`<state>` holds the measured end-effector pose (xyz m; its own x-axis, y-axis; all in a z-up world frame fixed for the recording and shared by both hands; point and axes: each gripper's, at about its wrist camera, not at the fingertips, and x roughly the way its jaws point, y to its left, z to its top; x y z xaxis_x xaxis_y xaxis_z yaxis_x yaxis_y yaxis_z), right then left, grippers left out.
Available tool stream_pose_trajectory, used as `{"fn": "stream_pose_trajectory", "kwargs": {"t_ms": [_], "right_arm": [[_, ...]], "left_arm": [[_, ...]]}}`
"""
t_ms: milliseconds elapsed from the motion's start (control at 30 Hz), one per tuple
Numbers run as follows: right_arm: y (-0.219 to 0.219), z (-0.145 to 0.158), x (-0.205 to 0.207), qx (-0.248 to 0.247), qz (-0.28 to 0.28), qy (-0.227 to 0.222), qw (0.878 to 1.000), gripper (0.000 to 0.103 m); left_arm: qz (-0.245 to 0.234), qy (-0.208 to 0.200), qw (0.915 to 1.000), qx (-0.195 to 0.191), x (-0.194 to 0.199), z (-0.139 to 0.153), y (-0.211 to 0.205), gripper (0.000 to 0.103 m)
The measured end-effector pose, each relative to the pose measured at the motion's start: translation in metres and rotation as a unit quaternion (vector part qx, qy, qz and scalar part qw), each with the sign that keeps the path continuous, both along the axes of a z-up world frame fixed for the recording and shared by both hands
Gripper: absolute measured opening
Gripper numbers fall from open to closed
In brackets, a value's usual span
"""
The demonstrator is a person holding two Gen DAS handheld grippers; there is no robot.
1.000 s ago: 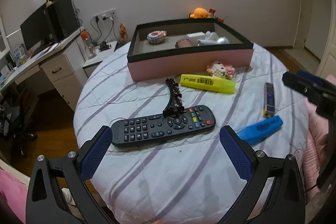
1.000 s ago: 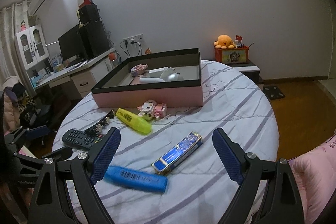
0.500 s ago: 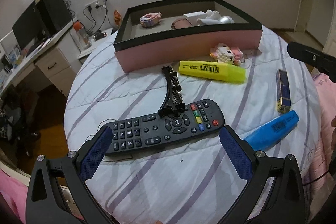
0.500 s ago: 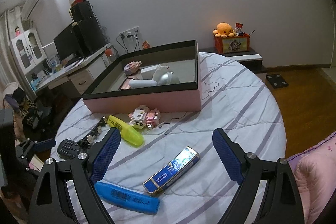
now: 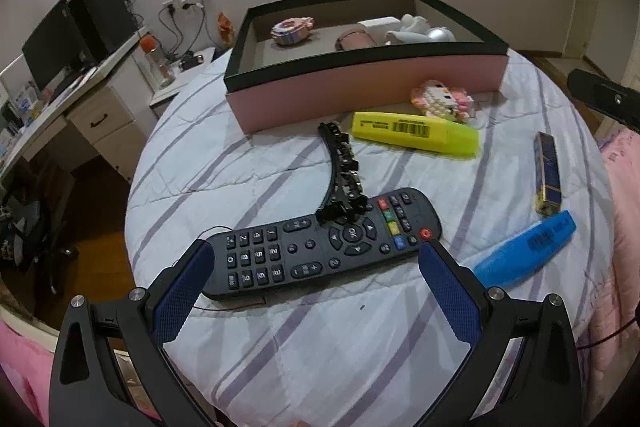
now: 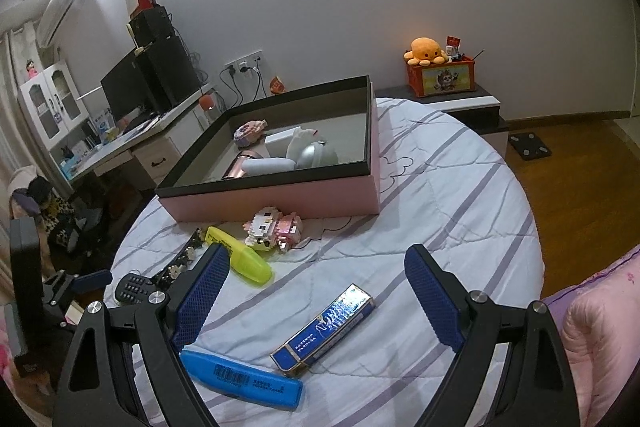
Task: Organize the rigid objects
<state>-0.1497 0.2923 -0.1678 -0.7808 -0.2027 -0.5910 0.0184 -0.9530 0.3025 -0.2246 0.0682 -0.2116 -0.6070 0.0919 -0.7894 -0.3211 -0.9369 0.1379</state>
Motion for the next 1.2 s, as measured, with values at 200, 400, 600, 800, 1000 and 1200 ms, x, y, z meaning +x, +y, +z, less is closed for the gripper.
{"fn": "stream_pose_trajectory", "kwargs": {"t_ms": [200,400,600,800,1000,1200], "right_arm": [[-0.004,0.001,0.003,-0.005,0.003,-0.005,1.0,0.091],[-0.013,0.001,0.003,0.002,0.01,-0.011,1.0,0.091],[-0.02,0.003,0.002,0.009,0.013,-0.015,1.0,0.091],[-0.026,0.002,-0.01,0.022,0.018,-0.026,0.999,0.091],[-0.026,0.0,-0.019,0.029,0.023,-0.039,0.999,0.091],[-0.018,-0.007,-0.029,0.004,0.027,-0.047,0.999,0.091]], "left_arm": [[-0.004,-0.001,1.0,0.004,0.004,0.002,-0.007,0.103],[0.007,0.0,0.9999,0.009,0.006,0.005,-0.022,0.103],[0.011,0.005,0.9996,0.026,0.007,0.015,-0.032,0.103],[0.016,0.004,0.9991,0.038,-0.004,0.019,-0.035,0.103],[0.007,-0.005,0.9987,0.05,-0.021,0.02,-0.024,0.103],[-0.003,-0.037,0.9964,0.076,-0.047,0.017,-0.008,0.103]]}}
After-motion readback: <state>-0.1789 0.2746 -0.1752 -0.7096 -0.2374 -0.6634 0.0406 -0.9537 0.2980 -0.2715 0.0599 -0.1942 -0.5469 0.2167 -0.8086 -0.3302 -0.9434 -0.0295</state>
